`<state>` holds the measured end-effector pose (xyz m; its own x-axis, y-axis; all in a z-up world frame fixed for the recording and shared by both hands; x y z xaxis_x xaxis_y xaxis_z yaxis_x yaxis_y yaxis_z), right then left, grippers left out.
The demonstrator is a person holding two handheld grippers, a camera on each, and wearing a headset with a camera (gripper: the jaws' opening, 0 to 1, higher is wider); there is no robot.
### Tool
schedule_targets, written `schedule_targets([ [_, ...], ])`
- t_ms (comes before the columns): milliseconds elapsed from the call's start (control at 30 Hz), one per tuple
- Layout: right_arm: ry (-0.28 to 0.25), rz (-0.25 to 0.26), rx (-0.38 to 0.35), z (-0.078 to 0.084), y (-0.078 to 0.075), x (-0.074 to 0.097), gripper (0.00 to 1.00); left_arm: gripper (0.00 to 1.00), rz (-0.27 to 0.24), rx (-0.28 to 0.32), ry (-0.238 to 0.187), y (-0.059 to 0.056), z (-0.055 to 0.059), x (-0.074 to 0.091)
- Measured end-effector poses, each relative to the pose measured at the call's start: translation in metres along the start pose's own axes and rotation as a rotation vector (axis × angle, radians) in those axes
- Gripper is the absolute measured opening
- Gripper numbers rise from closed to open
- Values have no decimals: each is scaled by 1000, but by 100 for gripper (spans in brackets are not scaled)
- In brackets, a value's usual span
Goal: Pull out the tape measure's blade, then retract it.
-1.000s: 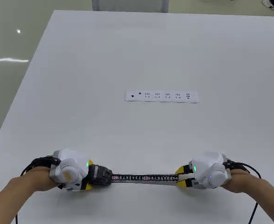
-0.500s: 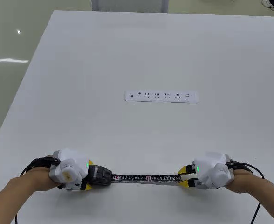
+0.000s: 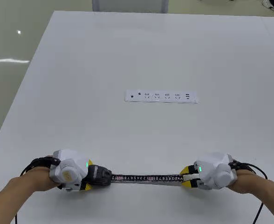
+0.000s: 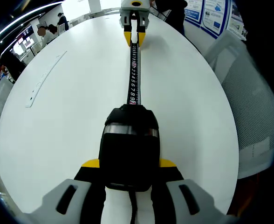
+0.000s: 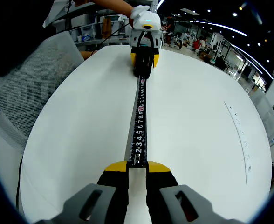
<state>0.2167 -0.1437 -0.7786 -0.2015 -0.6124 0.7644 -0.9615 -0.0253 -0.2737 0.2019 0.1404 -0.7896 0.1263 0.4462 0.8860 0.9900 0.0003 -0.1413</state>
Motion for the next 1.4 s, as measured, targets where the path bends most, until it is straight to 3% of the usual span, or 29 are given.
schedule_targets([
  [667,10,1,-6,5,0,4,12,32,2,0,3,0,-1,0],
  [1400,50,-14,-8,10,4,-4,13,33,15,5,12,0,-3,1],
])
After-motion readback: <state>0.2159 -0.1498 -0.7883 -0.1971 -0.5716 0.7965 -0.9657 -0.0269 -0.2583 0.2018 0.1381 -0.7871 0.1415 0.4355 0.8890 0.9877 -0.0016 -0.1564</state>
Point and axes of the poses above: the centre of the closed fingertips' face, and the gripper's own axes: x roughly backward along the fingers, y roughly to its left, z roughly out of its underside, the point moved 2 cm from there along x, roughly backward along the fingers, and after that the axes turned 13 degrees about z, right-handed, at the moved point
